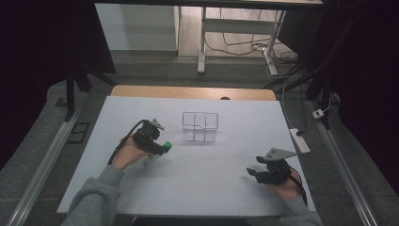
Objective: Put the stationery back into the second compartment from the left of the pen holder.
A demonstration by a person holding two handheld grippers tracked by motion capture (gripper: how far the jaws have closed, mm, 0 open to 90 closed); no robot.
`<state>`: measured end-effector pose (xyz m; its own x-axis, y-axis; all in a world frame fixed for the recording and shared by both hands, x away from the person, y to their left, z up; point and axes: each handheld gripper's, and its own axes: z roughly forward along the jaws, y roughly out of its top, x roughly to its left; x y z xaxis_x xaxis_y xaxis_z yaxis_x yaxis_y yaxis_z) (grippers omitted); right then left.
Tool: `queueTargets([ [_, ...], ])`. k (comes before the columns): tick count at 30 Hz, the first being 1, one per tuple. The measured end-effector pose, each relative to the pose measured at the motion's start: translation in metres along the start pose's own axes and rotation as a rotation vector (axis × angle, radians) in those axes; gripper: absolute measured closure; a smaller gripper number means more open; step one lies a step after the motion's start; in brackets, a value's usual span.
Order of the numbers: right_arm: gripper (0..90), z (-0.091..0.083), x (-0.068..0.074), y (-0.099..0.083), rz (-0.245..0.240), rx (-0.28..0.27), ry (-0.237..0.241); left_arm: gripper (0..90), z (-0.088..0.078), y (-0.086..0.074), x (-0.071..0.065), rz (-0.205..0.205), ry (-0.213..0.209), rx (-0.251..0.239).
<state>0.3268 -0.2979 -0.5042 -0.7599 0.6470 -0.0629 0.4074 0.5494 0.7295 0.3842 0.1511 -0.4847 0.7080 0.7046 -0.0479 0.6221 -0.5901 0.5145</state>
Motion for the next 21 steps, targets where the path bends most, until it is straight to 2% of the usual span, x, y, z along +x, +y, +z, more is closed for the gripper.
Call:
queueTargets([
  [12, 35.4, 0.003, 0.001, -0.001, -0.001, 0.014, 0.001, 29.2, 0.016, 0.002, 0.007, -0.016, 0.003, 0.052],
  [21, 35.4, 0.004, 0.001, -0.001, -0.006, 0.019, -0.005, 36.9, 0.030, 0.007, 0.006, -0.002, 0.000, 0.096],
])
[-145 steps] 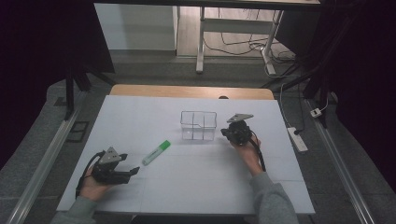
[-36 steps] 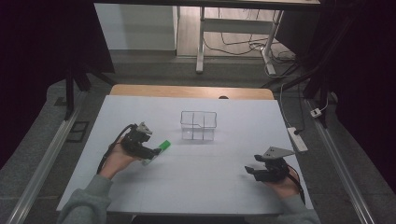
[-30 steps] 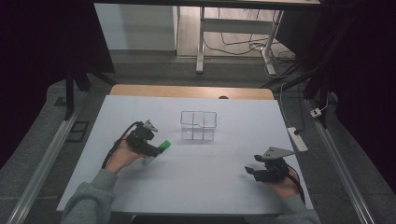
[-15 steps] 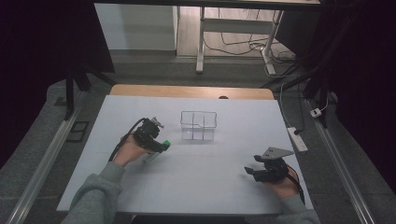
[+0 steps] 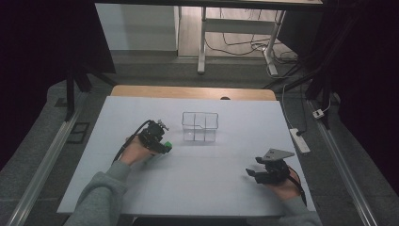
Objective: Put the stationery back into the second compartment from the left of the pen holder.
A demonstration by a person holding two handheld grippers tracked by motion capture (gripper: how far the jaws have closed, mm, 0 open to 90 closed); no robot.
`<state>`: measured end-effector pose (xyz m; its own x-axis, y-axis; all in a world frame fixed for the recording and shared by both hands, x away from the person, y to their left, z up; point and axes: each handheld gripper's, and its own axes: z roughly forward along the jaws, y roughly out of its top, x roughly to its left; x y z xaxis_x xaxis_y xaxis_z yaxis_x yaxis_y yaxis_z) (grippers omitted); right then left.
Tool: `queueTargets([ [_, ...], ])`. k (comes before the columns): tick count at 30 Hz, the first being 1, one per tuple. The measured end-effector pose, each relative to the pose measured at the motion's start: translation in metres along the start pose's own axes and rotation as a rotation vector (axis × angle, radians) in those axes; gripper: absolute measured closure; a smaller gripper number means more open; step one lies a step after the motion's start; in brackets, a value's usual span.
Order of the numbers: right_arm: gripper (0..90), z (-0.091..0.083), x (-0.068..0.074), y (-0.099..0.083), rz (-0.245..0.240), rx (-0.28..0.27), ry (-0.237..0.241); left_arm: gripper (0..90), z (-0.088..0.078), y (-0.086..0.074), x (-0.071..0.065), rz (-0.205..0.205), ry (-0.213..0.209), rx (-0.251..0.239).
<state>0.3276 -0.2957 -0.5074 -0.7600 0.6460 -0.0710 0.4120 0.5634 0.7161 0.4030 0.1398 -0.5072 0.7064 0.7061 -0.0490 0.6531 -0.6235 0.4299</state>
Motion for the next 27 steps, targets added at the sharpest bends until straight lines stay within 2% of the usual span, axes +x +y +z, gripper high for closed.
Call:
queueTargets([
  [9, 35.4, 0.0000, -0.0001, -0.0002, -0.001, 0.003, -0.003, 48.5, 0.0071, -0.0004, -0.0017, 0.021, 0.014, 0.047],
  [13, 35.4, 0.0001, -0.0001, -0.0002, -0.001, 0.004, -0.005, 56.4, 0.0072, -0.0003, -0.0049, 0.035, 0.008, 0.046],
  [17, 35.4, 0.0001, 0.0003, 0.0001, -0.004, 0.006, -0.008, 63.8, 0.0068, 0.0002, -0.0060, 0.031, 0.003, 0.051],
  [23, 35.4, -0.0001, 0.0002, 0.0000, -0.005, 0.006, -0.010, 65.9, 0.0068, 0.0006, -0.0062, 0.019, 0.003, 0.052],
  [27, 35.4, -0.0002, 0.0003, 0.0000, -0.002, 0.005, -0.011, 66.2, 0.0062, 0.0004, -0.0095, 0.044, 0.022, 0.050],
])
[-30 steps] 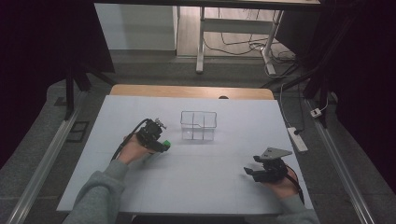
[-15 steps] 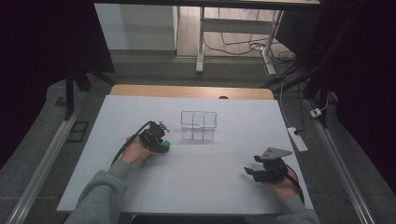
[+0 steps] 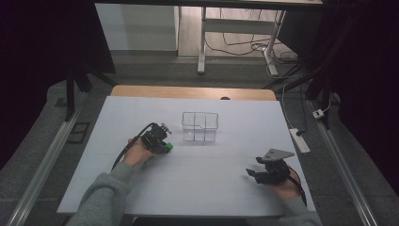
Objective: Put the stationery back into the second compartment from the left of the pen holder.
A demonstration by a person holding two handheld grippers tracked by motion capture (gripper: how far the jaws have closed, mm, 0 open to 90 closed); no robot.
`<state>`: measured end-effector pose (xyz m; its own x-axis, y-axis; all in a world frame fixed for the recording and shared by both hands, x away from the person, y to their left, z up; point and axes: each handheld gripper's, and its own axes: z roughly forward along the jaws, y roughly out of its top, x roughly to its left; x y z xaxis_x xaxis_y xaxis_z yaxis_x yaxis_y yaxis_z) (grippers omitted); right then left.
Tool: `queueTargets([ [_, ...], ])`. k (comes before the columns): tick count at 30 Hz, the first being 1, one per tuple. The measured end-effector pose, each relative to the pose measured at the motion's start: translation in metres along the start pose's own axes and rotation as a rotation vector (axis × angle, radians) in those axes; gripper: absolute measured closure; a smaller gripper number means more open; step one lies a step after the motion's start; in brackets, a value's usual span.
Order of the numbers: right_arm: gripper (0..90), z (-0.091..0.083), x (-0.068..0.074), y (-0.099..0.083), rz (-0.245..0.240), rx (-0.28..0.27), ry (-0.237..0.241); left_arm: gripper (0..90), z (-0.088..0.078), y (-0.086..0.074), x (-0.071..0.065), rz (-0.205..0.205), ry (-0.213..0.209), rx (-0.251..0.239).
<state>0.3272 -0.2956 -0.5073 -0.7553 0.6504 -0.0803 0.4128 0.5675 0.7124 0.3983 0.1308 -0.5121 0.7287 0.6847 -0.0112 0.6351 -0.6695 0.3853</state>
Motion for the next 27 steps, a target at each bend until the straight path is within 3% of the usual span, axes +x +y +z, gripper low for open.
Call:
queueTargets([
  [5, 35.4, 0.000, 0.000, 0.000, 0.001, -0.002, -0.003, 66.3, -0.004, -0.003, 0.002, 0.005, -0.017, -0.017],
  [15, 35.4, -0.001, -0.001, 0.000, 0.004, -0.004, -0.006, 66.3, -0.035, -0.016, 0.010, -0.015, -0.024, -0.131],
  [27, 35.3, -0.002, -0.001, 0.001, 0.004, -0.012, -0.014, 66.3, -0.060, -0.026, 0.009, -0.019, -0.011, -0.218],
])
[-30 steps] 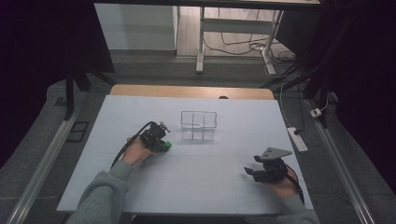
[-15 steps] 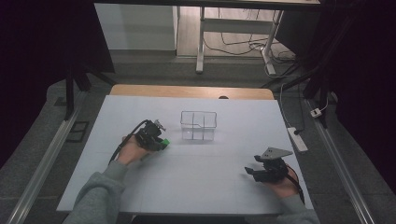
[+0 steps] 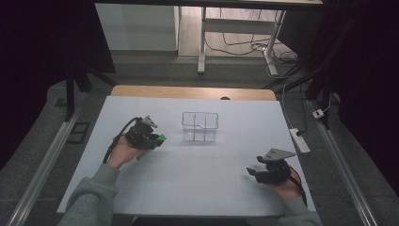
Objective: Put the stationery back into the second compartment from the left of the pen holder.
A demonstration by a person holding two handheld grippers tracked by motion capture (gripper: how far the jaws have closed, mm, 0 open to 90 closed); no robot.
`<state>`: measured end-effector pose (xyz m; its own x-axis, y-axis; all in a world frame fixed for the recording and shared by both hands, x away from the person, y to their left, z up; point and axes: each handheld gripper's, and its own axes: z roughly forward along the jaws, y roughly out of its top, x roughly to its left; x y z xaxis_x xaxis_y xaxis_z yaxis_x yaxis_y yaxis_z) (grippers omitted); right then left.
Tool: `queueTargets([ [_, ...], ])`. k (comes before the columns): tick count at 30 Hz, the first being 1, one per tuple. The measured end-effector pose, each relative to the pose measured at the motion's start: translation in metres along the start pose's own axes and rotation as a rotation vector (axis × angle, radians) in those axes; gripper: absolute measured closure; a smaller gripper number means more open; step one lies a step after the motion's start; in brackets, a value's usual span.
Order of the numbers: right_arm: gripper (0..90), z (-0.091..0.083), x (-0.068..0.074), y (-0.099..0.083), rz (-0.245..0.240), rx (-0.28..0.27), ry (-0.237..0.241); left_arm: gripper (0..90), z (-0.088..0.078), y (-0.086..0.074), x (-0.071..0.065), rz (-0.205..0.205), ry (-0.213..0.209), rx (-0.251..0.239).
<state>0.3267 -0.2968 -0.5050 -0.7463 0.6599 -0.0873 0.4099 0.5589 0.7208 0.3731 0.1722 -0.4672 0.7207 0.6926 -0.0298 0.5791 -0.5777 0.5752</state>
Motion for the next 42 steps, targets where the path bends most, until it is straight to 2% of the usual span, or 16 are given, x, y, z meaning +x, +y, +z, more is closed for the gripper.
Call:
queueTargets([
  [7, 35.3, 0.000, 0.000, 0.000, 0.001, -0.001, 0.000, 66.3, -0.013, -0.003, 0.002, -0.011, 0.003, -0.047],
  [23, 35.2, 0.000, 0.000, 0.000, -0.001, -0.003, -0.002, 66.3, -0.036, -0.003, 0.000, -0.006, 0.011, -0.157],
  [25, 35.1, 0.000, 0.000, 0.000, -0.001, -0.002, -0.003, 66.3, -0.037, -0.002, 0.001, -0.018, -0.007, -0.182],
  [35, 34.9, 0.000, -0.001, -0.001, 0.002, -0.008, -0.008, 66.2, -0.046, 0.002, 0.001, -0.020, 0.006, -0.234],
  [38, 34.8, 0.000, -0.002, -0.001, 0.002, -0.006, -0.008, 66.2, -0.048, 0.002, 0.001, -0.041, -0.013, -0.266],
  [42, 34.8, 0.000, -0.001, -0.001, 0.002, -0.006, -0.008, 66.2, -0.049, 0.003, 0.001, -0.041, -0.009, -0.288],
])
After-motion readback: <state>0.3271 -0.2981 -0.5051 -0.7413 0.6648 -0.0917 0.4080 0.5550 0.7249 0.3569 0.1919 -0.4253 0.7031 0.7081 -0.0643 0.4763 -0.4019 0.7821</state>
